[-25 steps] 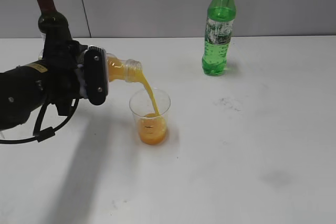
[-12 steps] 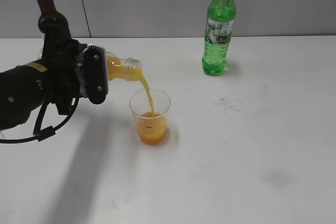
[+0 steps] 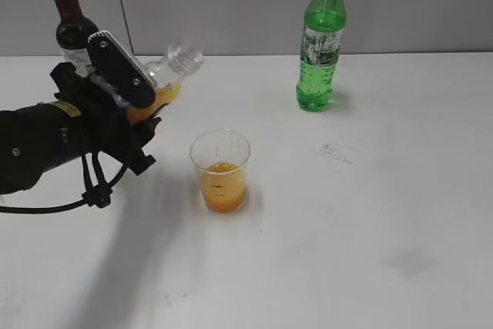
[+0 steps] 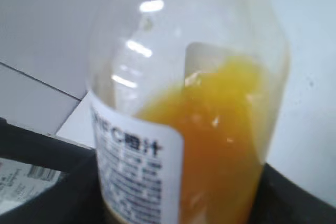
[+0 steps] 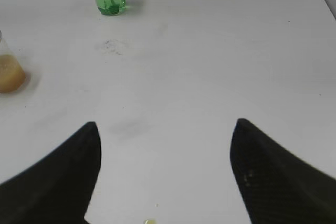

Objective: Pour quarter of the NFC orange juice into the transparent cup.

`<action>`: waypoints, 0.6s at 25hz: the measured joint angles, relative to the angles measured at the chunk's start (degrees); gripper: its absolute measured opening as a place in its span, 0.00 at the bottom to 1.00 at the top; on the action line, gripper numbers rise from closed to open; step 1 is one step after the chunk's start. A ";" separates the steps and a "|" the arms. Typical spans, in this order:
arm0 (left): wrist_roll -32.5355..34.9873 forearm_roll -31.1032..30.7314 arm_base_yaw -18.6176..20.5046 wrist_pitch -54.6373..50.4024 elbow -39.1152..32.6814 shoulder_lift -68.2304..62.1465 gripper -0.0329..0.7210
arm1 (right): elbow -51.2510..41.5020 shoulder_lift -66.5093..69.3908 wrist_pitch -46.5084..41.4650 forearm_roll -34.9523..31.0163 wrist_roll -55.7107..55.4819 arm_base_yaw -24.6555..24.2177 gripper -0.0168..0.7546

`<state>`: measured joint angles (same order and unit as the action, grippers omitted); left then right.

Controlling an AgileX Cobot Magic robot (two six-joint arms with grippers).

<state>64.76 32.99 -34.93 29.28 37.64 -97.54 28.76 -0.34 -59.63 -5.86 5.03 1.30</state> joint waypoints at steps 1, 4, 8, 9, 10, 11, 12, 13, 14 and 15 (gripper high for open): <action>-5.13 -1.58 0.00 0.27 0.00 0.00 0.67 | 0.00 0.00 0.00 0.00 0.00 0.00 0.79; -18.69 -6.54 0.00 1.51 0.00 0.00 0.67 | 0.00 0.00 0.00 0.00 0.00 0.00 0.79; -37.00 -10.46 0.48 11.68 -3.50 0.00 0.67 | 0.00 0.00 0.00 0.00 0.00 0.00 0.79; -41.97 -12.46 1.28 14.48 -4.94 0.00 0.67 | 0.00 0.00 0.00 0.00 0.00 0.00 0.79; -46.80 -14.85 2.43 16.60 -6.29 0.00 0.67 | 0.00 0.00 0.00 0.00 0.00 0.00 0.79; -50.46 -17.64 3.56 18.04 -7.48 0.00 0.67 | 0.00 0.00 0.00 0.00 0.00 0.00 0.79; -54.33 -20.09 5.03 19.62 -8.32 -0.06 0.67 | 0.00 0.00 0.00 0.00 0.00 0.00 0.79; -57.60 -22.76 6.54 21.02 -9.02 -0.25 0.67 | 0.00 0.00 0.00 0.00 0.00 0.00 0.79; -59.98 -25.02 7.90 22.57 -9.35 -0.56 0.67 | 0.00 0.00 0.00 0.00 0.00 0.00 0.79; -62.28 -26.68 8.90 23.94 -9.56 -0.95 0.67 | 0.00 0.00 0.00 0.00 -0.06 0.00 0.79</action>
<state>2.48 6.31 -26.03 53.21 28.08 -98.48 28.76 -0.34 -59.63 -5.86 4.97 1.30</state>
